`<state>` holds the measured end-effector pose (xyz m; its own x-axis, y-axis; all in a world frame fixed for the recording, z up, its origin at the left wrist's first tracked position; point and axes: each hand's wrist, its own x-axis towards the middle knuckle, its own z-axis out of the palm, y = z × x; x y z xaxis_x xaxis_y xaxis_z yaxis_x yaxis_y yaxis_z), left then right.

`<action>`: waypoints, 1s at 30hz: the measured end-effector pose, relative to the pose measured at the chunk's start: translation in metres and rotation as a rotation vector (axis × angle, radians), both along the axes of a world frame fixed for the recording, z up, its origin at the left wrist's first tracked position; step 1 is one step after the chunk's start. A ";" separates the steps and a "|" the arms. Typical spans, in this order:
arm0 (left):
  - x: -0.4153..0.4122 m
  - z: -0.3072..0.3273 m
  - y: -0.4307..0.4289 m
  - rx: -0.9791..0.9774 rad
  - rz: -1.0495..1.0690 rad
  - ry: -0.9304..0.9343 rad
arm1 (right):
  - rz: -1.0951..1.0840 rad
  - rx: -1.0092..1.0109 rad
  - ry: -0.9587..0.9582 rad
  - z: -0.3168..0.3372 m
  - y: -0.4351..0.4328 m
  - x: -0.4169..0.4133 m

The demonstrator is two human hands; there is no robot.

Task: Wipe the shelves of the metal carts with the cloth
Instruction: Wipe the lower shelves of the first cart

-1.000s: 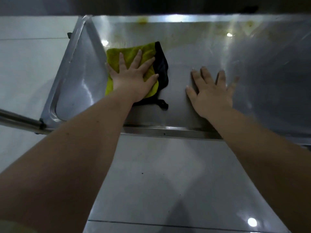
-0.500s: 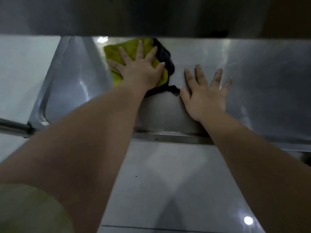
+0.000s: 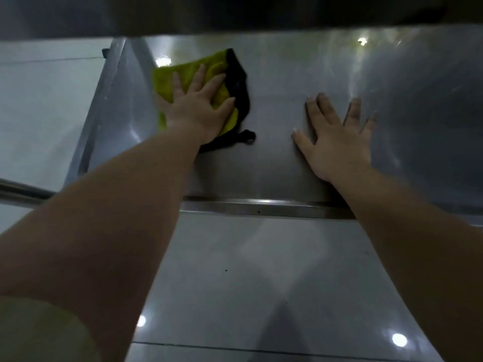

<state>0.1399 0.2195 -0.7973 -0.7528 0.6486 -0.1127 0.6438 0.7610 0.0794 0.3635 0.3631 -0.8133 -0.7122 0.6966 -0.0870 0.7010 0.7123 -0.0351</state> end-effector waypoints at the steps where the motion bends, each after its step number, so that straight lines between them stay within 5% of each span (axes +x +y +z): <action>1: -0.011 0.001 -0.013 -0.020 0.034 -0.002 | -0.001 0.002 -0.003 0.000 -0.001 -0.001; 8: 0.009 -0.001 -0.002 -0.075 0.094 0.005 | 0.003 0.038 -0.044 -0.003 -0.003 -0.003; 13: 0.086 -0.002 0.039 -0.018 -0.237 0.023 | 0.027 0.027 -0.048 0.000 0.000 0.000; 18: 0.077 -0.001 -0.003 0.005 -0.336 0.069 | 0.042 -0.024 -0.036 0.003 0.001 0.006; 24: 0.003 -0.001 -0.105 -0.031 -0.035 0.055 | 0.013 -0.012 -0.078 0.005 -0.003 0.001; 28: 0.005 0.000 -0.116 -0.017 -0.024 0.090 | -0.056 -0.050 -0.113 0.012 -0.018 -0.015; 30: 0.007 0.002 -0.115 0.001 -0.029 0.079 | 0.085 -0.087 -0.074 0.015 -0.046 -0.032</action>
